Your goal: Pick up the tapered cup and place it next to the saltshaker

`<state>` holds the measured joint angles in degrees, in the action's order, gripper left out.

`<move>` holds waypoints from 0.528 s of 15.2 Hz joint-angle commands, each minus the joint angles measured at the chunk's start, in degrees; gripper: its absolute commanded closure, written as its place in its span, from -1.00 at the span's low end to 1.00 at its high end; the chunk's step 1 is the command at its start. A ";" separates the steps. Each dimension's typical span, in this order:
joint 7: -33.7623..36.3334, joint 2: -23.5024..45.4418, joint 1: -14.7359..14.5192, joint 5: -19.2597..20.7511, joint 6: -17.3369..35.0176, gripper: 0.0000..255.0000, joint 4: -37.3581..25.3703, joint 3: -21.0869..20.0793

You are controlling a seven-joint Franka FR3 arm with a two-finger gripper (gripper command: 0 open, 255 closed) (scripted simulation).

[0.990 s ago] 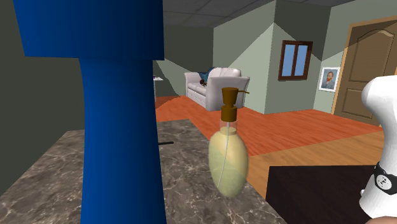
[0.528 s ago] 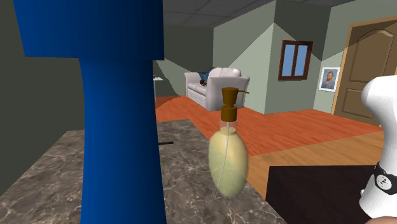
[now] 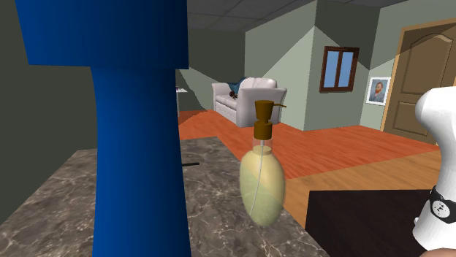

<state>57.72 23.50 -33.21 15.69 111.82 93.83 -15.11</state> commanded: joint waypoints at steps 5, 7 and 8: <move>-0.54 -1.10 -0.51 -0.69 -5.21 -1.00 -4.15 -0.44; -0.66 -1.28 -0.67 -0.82 -6.63 -1.00 -5.40 -0.53; -0.66 -1.28 -0.67 -0.83 -6.63 -1.00 -5.39 -0.54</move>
<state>57.15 22.11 -33.86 14.88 105.66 88.93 -15.66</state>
